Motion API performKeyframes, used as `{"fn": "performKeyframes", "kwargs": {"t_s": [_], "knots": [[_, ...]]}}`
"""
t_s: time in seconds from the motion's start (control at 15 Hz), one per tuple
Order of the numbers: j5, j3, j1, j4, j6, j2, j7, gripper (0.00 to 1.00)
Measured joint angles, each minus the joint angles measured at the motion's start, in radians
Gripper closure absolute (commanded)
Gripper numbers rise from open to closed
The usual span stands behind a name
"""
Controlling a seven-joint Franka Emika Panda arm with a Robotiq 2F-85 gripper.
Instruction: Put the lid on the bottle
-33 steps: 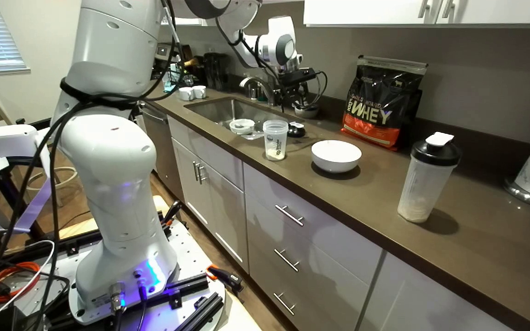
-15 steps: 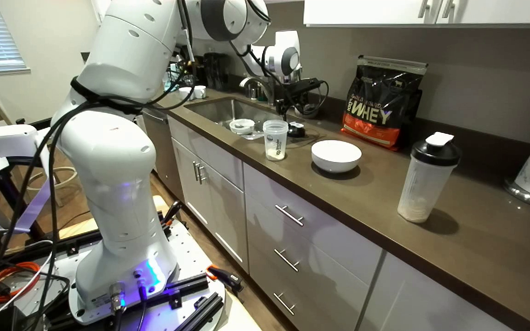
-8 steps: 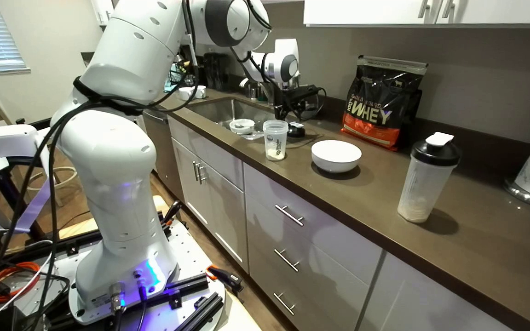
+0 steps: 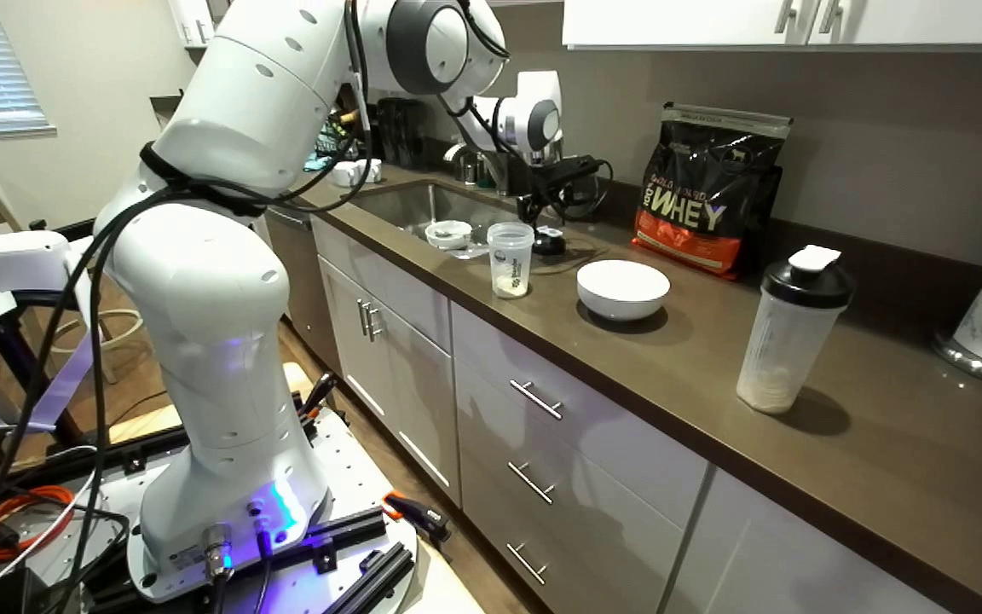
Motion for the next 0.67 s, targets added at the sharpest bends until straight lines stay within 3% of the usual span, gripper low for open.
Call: {"fn": "performKeyframes", "kwargs": {"t_s": [0.07,0.27,0.4,0.47,0.53,0.67], "knots": [[0.0,-0.002,0.0,0.008,-0.006,0.002,-0.002,0.19],[0.0,-0.007,0.0,0.022,-0.011,0.01,-0.004,0.39],[0.0,-0.007,0.0,0.024,-0.011,0.016,-0.005,0.3],[0.0,-0.007,0.0,0.025,-0.011,0.019,-0.005,0.34],[0.0,-0.007,0.0,0.026,-0.011,0.021,-0.005,0.51],[0.0,-0.007,0.0,0.027,-0.011,0.025,-0.005,0.55]]}}
